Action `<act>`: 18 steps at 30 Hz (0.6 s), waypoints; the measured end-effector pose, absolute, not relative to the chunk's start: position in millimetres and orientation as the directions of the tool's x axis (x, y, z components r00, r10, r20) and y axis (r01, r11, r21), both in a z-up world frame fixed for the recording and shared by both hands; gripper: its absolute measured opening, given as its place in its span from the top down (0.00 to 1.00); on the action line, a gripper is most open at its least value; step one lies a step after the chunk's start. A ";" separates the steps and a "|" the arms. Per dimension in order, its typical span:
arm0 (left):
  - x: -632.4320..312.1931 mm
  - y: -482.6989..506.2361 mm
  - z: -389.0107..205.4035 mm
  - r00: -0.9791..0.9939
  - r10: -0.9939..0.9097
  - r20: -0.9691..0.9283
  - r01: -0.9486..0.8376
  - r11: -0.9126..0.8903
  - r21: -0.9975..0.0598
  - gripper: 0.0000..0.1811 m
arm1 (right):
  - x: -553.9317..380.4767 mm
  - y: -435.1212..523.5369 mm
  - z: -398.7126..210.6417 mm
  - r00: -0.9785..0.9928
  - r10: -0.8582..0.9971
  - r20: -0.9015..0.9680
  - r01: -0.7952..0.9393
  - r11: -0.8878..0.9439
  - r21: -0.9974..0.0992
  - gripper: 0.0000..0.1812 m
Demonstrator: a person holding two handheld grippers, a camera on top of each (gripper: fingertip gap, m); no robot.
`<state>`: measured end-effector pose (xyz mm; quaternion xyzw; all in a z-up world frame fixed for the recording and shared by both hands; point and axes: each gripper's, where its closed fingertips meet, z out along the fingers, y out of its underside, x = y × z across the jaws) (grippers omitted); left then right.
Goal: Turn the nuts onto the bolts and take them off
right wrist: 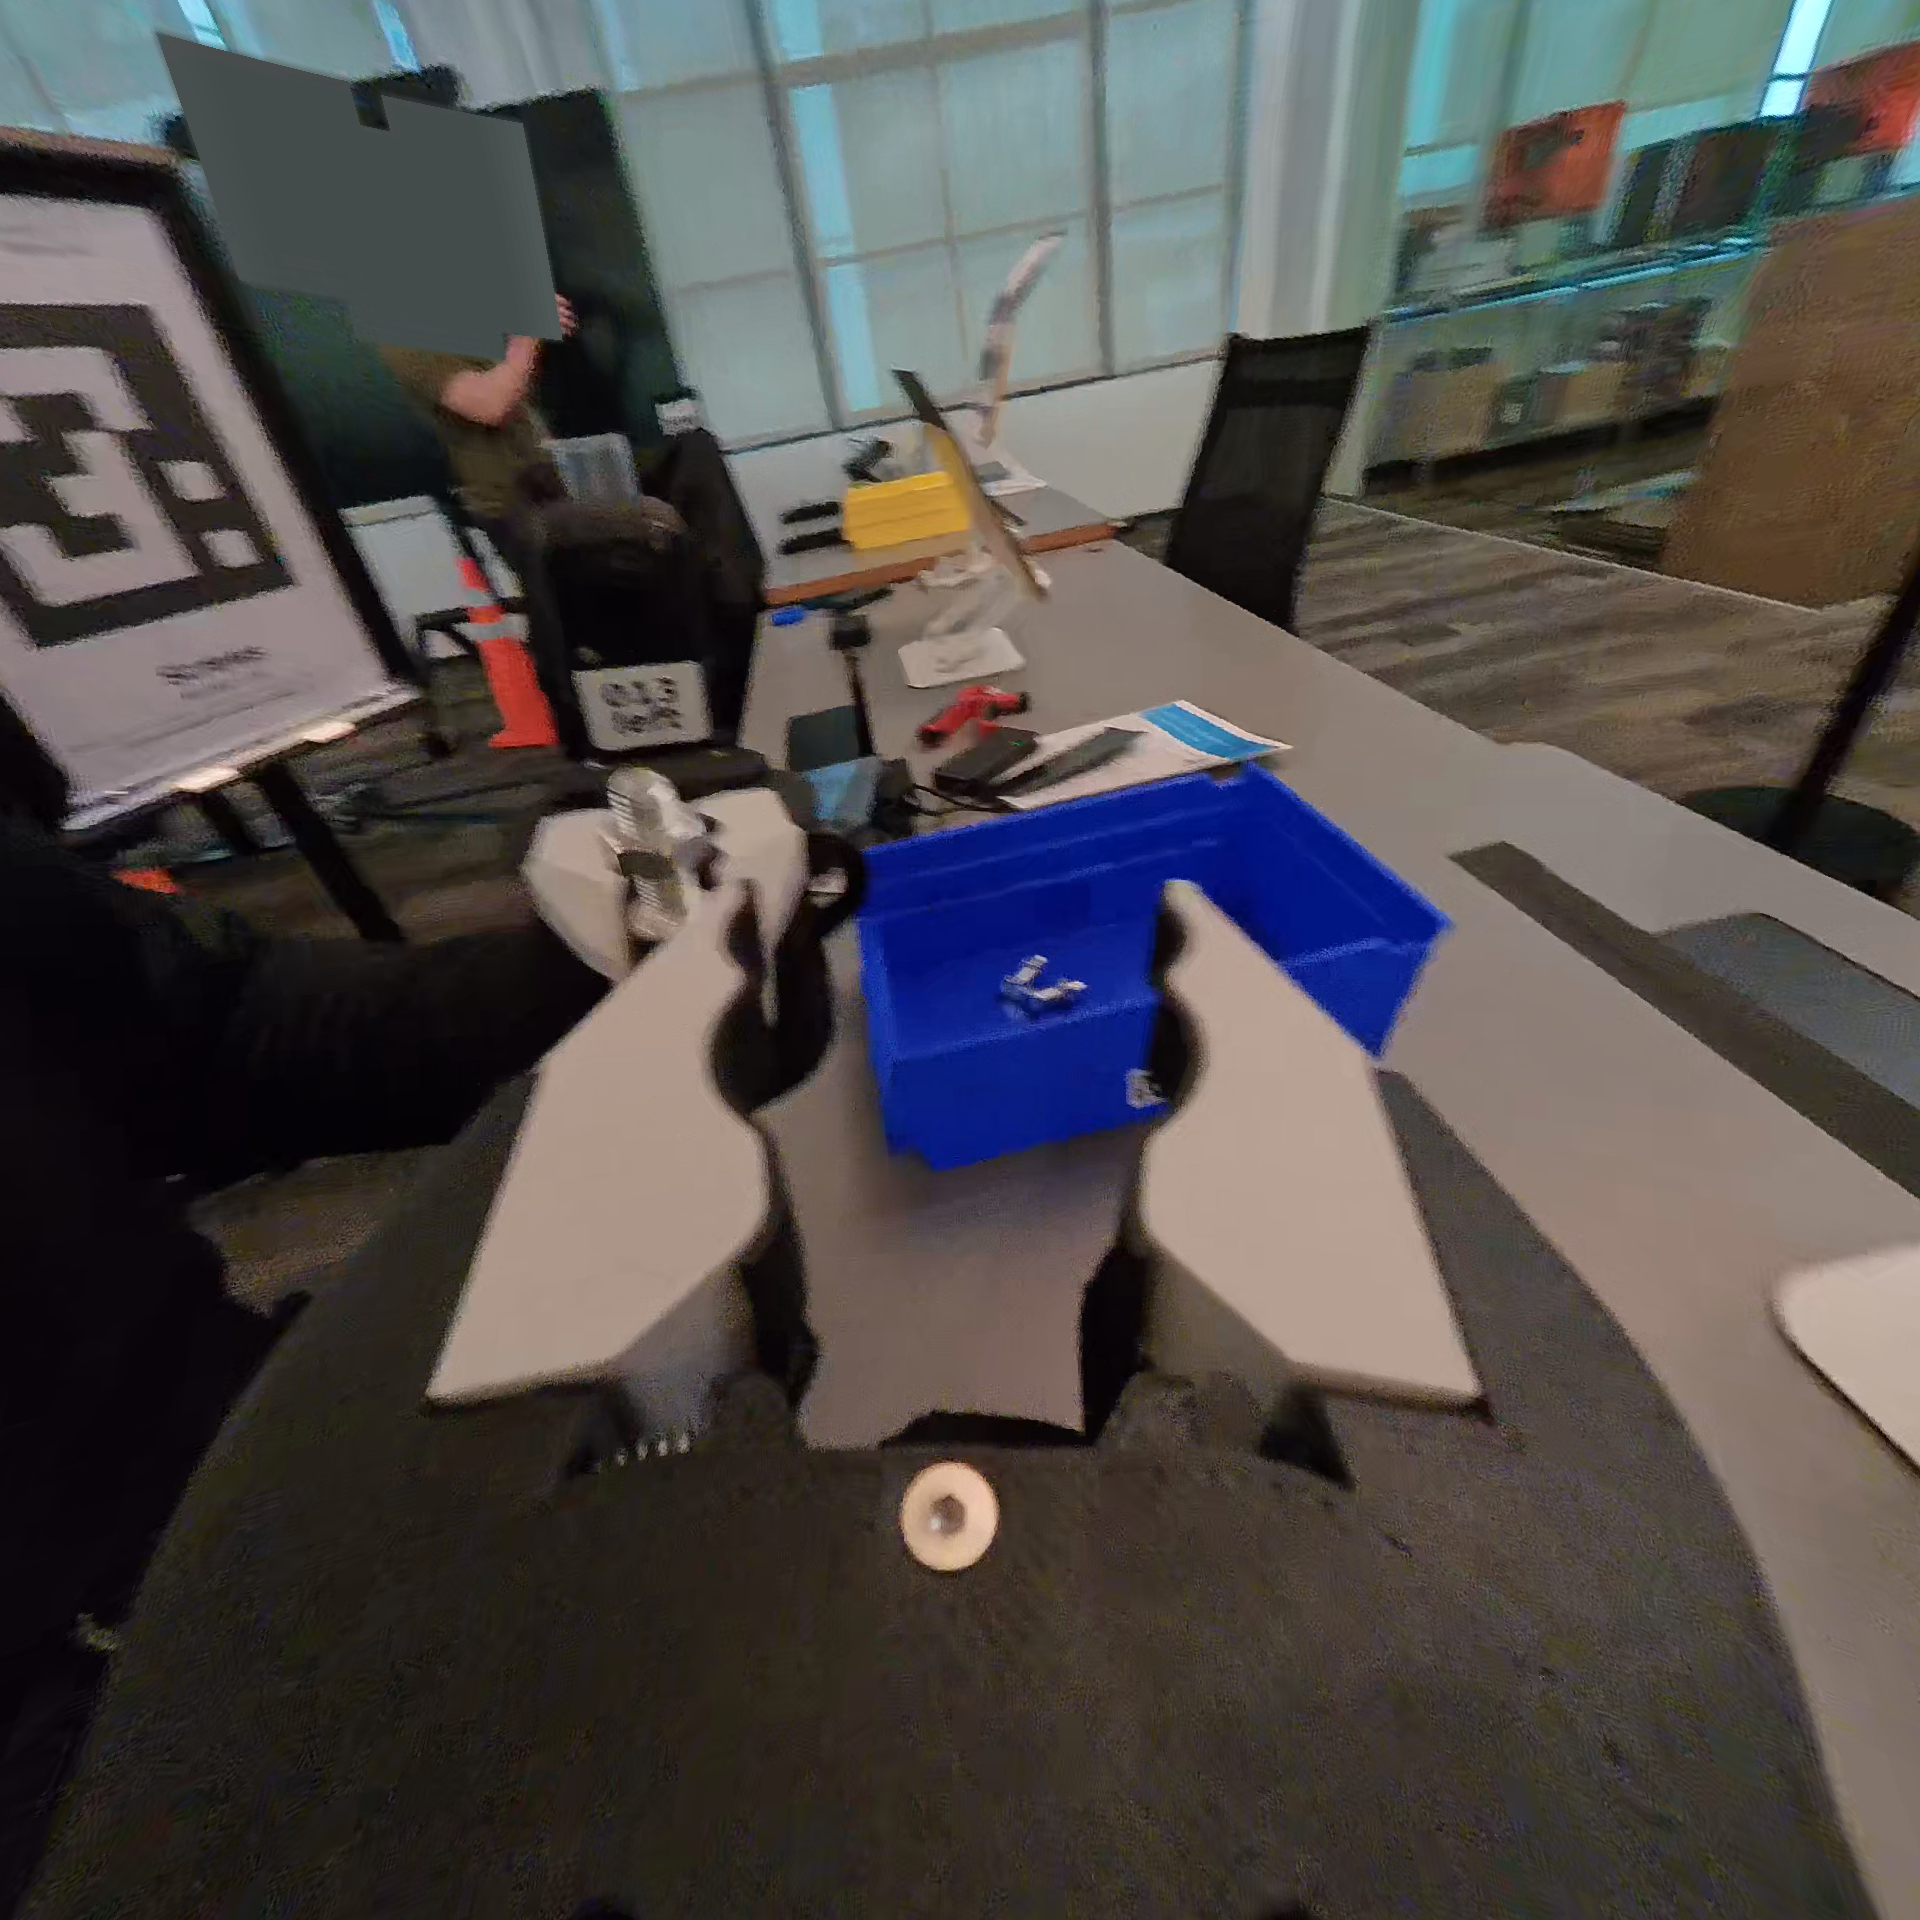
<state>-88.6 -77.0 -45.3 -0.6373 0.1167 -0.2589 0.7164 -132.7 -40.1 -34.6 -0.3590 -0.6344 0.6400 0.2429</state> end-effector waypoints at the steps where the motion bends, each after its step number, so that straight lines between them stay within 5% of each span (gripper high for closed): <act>1: -87.8 -80.4 -40.7 0.829 -0.535 0.160 0.231 0.068 -0.971 0.92 | -134.2 -22.1 -39.9 -0.572 0.809 -0.138 0.147 -0.064 -0.987 0.82; 7: -90.7 -75.7 -47.6 0.835 -0.523 0.172 0.230 0.047 -0.972 0.92 | -121.7 -27.0 -27.7 -0.606 0.790 -0.090 0.103 -0.033 -0.994 0.55; 15: -84.5 -76.6 -46.2 0.831 -0.532 0.160 0.217 0.046 -0.975 0.92 | -127.1 -53.4 -27.5 -0.661 0.739 -0.131 0.136 -0.053 -0.989 0.48; 17: -85.3 -82.1 -38.7 0.818 -0.552 0.161 0.242 0.076 -0.967 0.92 | -135.2 -21.6 -44.4 -0.549 0.829 -0.109 0.180 -0.010 -0.984 0.78; 18: -85.6 -81.7 -38.4 0.823 -0.546 0.154 0.230 0.074 -0.970 0.92 | -136.0 -8.8 -49.0 -0.516 0.849 -0.113 0.191 -0.015 -0.981 0.76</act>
